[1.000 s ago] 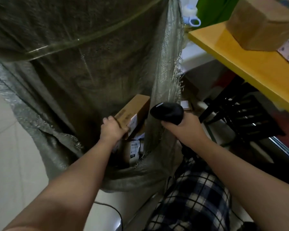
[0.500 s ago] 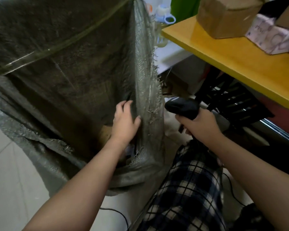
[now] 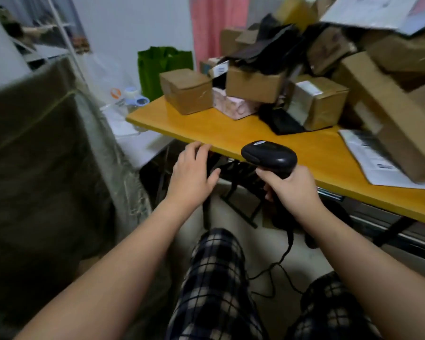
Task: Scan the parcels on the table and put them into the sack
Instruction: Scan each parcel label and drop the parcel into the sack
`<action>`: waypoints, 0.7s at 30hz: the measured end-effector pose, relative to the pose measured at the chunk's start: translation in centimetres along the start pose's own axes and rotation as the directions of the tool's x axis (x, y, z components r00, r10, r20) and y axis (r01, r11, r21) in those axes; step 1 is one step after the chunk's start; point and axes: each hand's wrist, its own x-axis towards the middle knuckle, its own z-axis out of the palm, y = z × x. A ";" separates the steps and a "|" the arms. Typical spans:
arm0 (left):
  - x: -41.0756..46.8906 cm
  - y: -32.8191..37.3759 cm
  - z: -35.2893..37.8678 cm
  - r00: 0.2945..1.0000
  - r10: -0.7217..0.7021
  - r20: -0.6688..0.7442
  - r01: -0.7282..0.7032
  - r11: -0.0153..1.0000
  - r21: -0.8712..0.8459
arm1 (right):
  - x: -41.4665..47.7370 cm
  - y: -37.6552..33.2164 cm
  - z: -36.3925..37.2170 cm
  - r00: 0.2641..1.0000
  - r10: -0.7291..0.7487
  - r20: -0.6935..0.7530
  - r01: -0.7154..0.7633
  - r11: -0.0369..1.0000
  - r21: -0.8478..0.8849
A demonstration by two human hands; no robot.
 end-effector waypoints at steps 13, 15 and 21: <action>8.1 18.8 7.3 0.914 0.385 0.126 -0.326 0.884 -0.334 | 0.7 0.1 -17.6 0.858 -0.070 -0.509 -0.037 0.980 -0.197; 9.5 21.9 8.5 0.926 0.287 0.246 -0.120 0.840 -0.529 | 1.3 0.4 -20.1 0.849 -0.043 -0.526 -0.060 0.982 -0.178; 12.6 29.4 11.6 0.768 0.080 0.635 0.574 0.351 -0.739 | 2.4 2.6 -23.0 0.889 0.047 -0.456 -0.101 0.990 -0.094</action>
